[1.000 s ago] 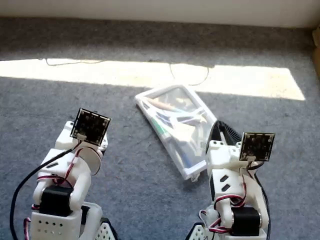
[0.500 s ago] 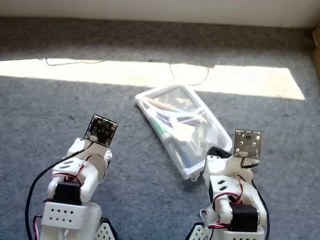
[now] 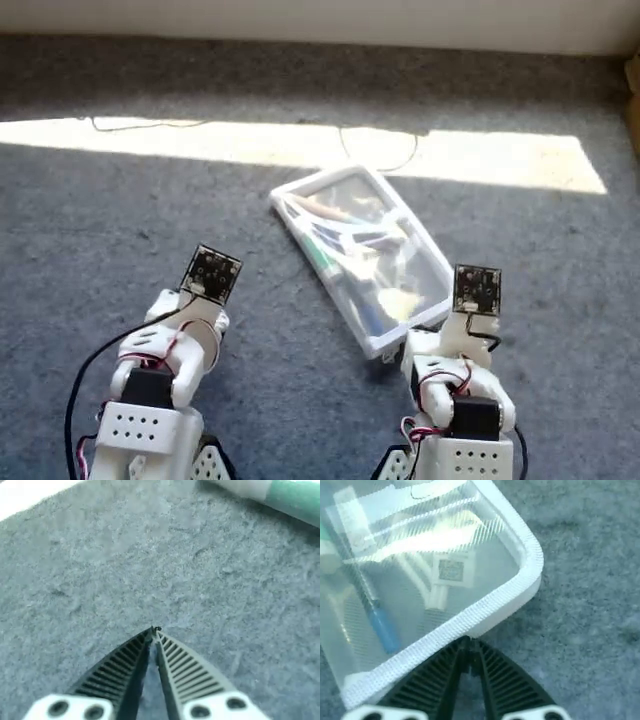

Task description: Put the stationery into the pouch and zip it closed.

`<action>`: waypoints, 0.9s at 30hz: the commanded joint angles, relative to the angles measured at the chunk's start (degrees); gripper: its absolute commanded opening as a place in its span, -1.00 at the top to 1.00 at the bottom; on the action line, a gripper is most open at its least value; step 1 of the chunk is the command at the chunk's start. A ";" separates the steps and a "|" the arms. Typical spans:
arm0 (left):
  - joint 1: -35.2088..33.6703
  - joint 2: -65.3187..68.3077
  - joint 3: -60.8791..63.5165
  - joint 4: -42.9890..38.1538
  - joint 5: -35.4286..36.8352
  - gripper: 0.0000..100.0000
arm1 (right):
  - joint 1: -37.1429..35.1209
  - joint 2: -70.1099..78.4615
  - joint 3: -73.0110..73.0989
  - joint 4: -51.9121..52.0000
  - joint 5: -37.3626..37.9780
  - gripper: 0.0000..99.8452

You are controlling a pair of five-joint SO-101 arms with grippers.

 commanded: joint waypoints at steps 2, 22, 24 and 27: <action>-0.66 -0.40 1.63 -2.90 0.53 0.97 | 0.31 -0.13 4.70 0.31 -0.09 0.99; -0.66 -0.40 1.54 7.38 0.53 0.98 | 0.40 -0.04 6.37 0.57 -0.09 0.99; -0.66 -0.40 1.54 7.38 0.53 0.98 | 0.40 -0.04 6.37 0.57 -0.09 0.99; -0.66 -0.40 1.54 7.38 0.53 0.98 | 0.40 -0.04 6.37 0.57 -0.09 0.99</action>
